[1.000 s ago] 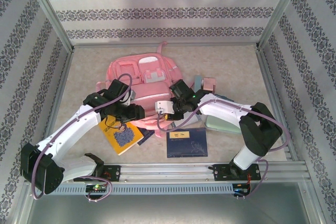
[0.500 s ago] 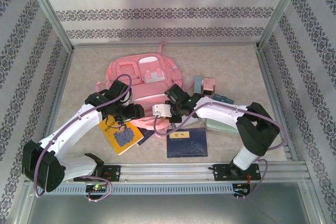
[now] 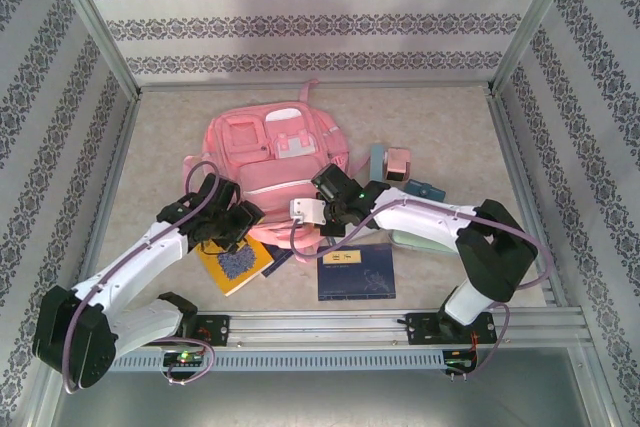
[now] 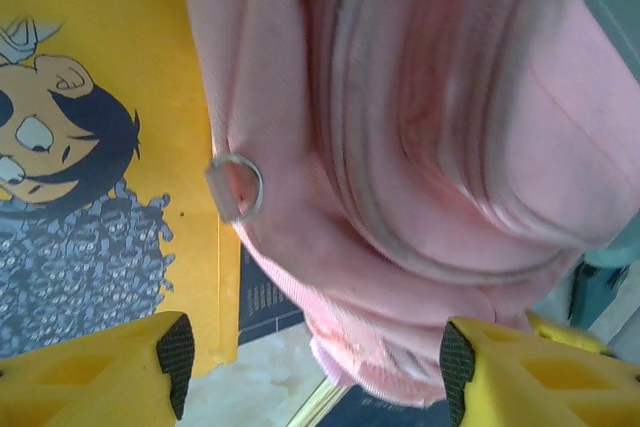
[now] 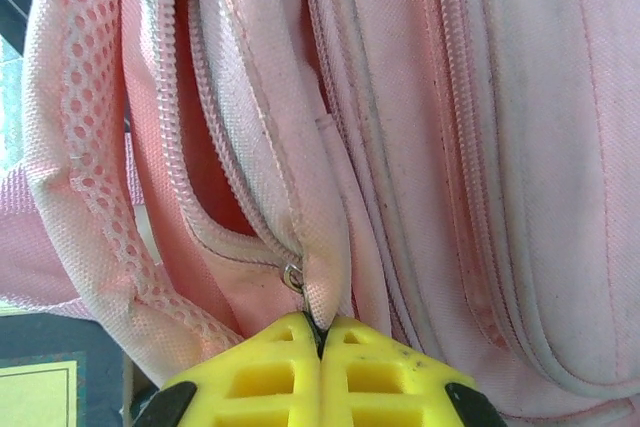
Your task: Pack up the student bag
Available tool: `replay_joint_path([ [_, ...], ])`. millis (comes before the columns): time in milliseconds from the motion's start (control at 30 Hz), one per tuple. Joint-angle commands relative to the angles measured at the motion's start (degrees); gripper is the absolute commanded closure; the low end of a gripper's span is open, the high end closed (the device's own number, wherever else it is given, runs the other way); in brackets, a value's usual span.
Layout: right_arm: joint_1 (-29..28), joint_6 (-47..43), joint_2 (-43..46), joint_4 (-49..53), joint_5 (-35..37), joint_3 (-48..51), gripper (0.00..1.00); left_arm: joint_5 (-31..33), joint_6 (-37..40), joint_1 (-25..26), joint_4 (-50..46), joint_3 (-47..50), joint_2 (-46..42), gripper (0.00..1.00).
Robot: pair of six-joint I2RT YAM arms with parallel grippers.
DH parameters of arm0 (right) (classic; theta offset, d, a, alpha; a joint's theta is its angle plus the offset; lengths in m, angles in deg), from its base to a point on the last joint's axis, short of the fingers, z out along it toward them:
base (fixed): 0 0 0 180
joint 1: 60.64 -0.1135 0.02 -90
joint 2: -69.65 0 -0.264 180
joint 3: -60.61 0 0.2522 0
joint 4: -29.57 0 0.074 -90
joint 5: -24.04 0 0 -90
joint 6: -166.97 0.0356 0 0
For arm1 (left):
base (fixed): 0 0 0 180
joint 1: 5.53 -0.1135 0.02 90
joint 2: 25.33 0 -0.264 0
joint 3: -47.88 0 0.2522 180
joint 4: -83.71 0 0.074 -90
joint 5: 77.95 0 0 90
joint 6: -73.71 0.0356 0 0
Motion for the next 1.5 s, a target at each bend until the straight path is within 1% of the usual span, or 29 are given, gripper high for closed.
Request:
replay_joint_path([
  [0,-1.17,2.41,2.19,2.93,-0.26,1.17,1.00,1.42,-6.35,-1.88,7.82,1.07,1.13,0.36],
  [133,-1.62,2.94,3.03,3.41,-0.44,1.53,1.00,1.81,-7.14,-3.62,12.42,2.36,3.69,0.46],
  [200,-1.80,3.29,3.25,3.57,-0.42,1.65,1.00,1.97,-6.78,-3.73,14.54,2.05,5.08,0.56],
  [333,-1.89,3.83,3.50,4.07,-0.44,1.47,1.00,1.73,-6.76,-3.76,15.72,2.20,7.32,0.69],
  [433,-1.96,3.80,3.80,4.60,0.48,1.35,1.00,2.44,-7.48,-3.74,16.26,3.02,7.13,0.88],
  [467,-1.98,3.89,4.21,4.63,1.29,1.57,0.99,2.70,-7.28,-3.78,16.04,2.81,6.93,0.97],
  [500,-1.98,3.74,4.98,4.43,2.02,2.02,0.89,3.05,-6.80,-3.82,15.28,2.21,6.66,1.00],
  [533,-1.98,3.40,5.89,4.21,2.64,2.72,0.81,3.47,-6.28,-3.98,14.30,1.44,6.39,1.00],
  [567,-1.98,2.98,7.04,4.02,3.40,3.58,0.76,4.01,-5.52,-4.08,13.06,0.53,6.01,1.00],
  [600,-1.98,2.53,7.85,4.00,4.16,4.24,0.75,4.52,-4.94,-4.17,11.92,-0.21,5.71,1.00],
  [700,-1.48,2.02,10.31,4.34,5.40,6.02,0.74,5.62,-3.91,-4.61,9.49,-2.12,4.64,1.00],
  [867,-0.84,2.58,11.52,4.05,5.21,7.08,0.77,4.89,-3.99,-4.82,9.37,-2.92,4.06,1.00],
  [1000,-0.83,3.11,9.52,3.34,3.68,5.78,0.79,4.52,-4.21,-4.80,9.54,-2.50,4.01,1.00],
  [1300,-1.24,3.51,4.11,1.81,1.58,1.96,0.77,3.98,-4.57,-4.82,10.34,-2.26,4.80,1.00],
  [1467,-1.36,3.20,3.84,1.40,1.72,1.30,0.76,3.97,-4.61,-4.80,10.49,-2.01,4.89,1.00],
])
